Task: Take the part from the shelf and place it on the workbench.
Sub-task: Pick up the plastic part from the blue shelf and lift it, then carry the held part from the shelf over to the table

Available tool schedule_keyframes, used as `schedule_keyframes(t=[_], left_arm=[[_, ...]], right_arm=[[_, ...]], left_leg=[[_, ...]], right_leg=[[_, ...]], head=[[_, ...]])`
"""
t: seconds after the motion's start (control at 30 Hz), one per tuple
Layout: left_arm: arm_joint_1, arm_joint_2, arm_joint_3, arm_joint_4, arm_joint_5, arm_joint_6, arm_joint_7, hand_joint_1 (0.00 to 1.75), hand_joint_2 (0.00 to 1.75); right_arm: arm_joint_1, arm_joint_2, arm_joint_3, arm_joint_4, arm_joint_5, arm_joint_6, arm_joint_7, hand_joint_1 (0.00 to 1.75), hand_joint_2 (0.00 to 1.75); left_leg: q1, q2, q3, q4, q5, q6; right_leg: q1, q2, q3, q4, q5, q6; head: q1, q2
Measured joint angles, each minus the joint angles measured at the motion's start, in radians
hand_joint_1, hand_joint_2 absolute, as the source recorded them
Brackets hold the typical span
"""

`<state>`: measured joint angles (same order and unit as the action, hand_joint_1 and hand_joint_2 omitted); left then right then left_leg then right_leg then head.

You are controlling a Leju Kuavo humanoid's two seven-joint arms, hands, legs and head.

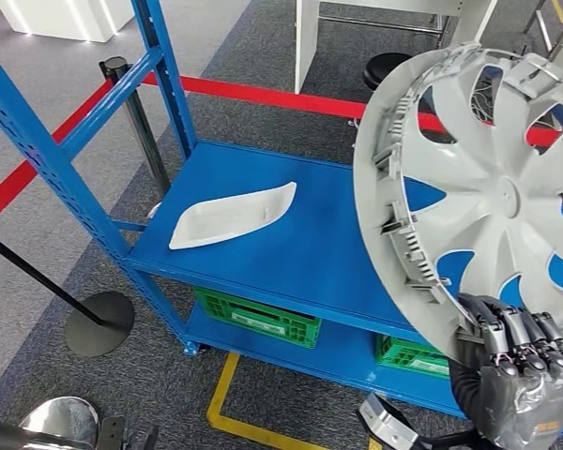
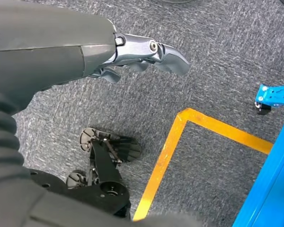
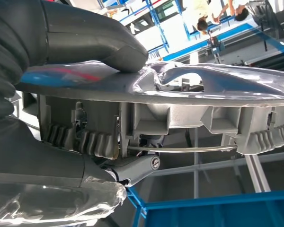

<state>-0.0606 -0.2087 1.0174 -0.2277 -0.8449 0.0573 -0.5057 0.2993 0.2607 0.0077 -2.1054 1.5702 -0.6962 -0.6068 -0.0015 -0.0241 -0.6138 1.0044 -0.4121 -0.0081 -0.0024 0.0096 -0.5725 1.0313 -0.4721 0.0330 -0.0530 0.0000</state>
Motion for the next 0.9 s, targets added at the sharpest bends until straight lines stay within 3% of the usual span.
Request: schedule_keyframes(t=[0.9], left_arm=[[-0.005,-0.002,-0.006,0.000,-0.037,0.011,-0.012,0.00,1.75]], right_arm=[[0.034,0.012,-0.029,0.032,0.000,0.000,-0.046,1.75,1.75]], left_leg=[[0.000,0.000,0.000,0.000,0.000,0.000]], right_leg=[[0.000,0.000,0.000,0.000,0.000,0.000]], head=[[0.000,0.000]])
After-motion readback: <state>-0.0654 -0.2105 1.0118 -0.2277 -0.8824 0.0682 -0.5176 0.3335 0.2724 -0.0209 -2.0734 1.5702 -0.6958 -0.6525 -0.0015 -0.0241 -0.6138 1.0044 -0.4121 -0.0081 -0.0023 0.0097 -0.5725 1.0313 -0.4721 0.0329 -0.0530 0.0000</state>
